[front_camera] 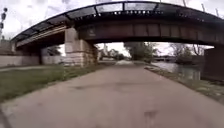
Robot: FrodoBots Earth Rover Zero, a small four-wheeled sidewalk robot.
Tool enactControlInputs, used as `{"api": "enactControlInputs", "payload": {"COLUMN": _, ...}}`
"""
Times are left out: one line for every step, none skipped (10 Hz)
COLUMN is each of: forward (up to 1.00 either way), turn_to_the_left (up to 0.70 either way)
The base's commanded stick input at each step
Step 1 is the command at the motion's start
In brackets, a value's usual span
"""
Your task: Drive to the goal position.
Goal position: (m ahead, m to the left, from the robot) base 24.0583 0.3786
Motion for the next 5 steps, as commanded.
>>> {"api": "enactControlInputs", "payload": {"forward": 0.70, "turn_to_the_left": 0.00}}
{"api": "enactControlInputs", "payload": {"forward": 0.70, "turn_to_the_left": 0.00}}
{"api": "enactControlInputs", "payload": {"forward": 0.70, "turn_to_the_left": 0.00}}
{"api": "enactControlInputs", "payload": {"forward": 0.70, "turn_to_the_left": 0.00}}
{"api": "enactControlInputs", "payload": {"forward": 0.70, "turn_to_the_left": 0.00}}
